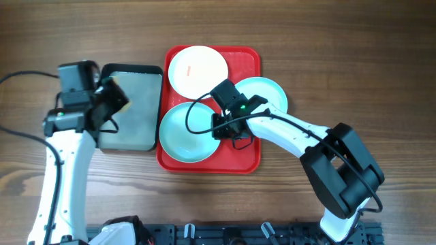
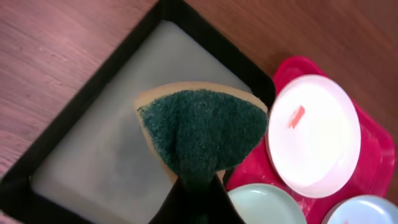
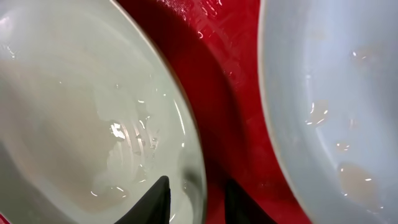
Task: Clean dirty plates on tray and stack at the side
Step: 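Move the sponge back over the black tray with the left gripper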
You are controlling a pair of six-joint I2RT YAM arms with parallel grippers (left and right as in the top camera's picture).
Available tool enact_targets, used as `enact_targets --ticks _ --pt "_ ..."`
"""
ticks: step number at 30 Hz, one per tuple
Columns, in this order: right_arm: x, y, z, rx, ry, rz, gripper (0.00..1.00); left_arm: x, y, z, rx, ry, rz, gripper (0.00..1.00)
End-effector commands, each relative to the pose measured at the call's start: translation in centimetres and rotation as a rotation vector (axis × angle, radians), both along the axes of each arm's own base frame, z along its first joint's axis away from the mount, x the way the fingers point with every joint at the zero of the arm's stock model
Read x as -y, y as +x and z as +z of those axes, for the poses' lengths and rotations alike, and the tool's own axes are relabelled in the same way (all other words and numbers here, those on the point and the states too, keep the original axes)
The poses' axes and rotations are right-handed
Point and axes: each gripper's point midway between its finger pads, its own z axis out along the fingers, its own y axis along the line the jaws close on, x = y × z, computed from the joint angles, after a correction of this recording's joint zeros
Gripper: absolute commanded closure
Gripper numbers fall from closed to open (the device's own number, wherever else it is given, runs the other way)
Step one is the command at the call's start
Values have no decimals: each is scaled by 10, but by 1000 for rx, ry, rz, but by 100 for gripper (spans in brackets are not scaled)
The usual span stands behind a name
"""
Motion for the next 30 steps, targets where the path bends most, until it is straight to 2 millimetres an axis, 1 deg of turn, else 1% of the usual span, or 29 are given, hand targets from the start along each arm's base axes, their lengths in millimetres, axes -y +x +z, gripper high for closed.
enact_targets --ticks 1,5,8,11,13,15,17,22,23,24,25,27,30 --pt "-2 -4 -4 -17 4 -12 72 -10 2 12 48 -107 31 96" --pt "-3 -4 -4 -10 0 -8 78 -19 0 16 69 -179 45 96" --pt "-6 -5 -3 -3 6 0 80 -24 -1 18 83 -222 53 96" --pt "-7 -4 -3 0 9 -1 88 -25 -1 21 98 -259 46 96" --pt "-7 -4 -3 0 9 -1 91 -24 -1 24 114 -290 36 96" --pt "-6 -4 -4 1 5 -7 90 -23 0 28 133 -321 22 96" --pt "-2 -1 -6 6 -19 -43 78 -21 1 30 145 -341 12 96" --pt "-1 -2 -14 -6 -31 -44 78 -21 1 30 144 -339 9 96" --pt "-1 -3 -15 -11 -31 -46 82 -21 1 30 144 -339 9 96" --pt "-1 -3 -15 -16 -28 -48 93 -21 1 30 144 -339 9 96" --pt "-1 -3 -15 -16 -28 -48 96 -21 1 30 144 -339 9 96" --pt "-4 0 -11 -5 -20 -43 96 -21 1 30 144 -339 9 96" --pt "-10 9 5 36 5 -21 96 -21 1 30 145 -338 9 96"
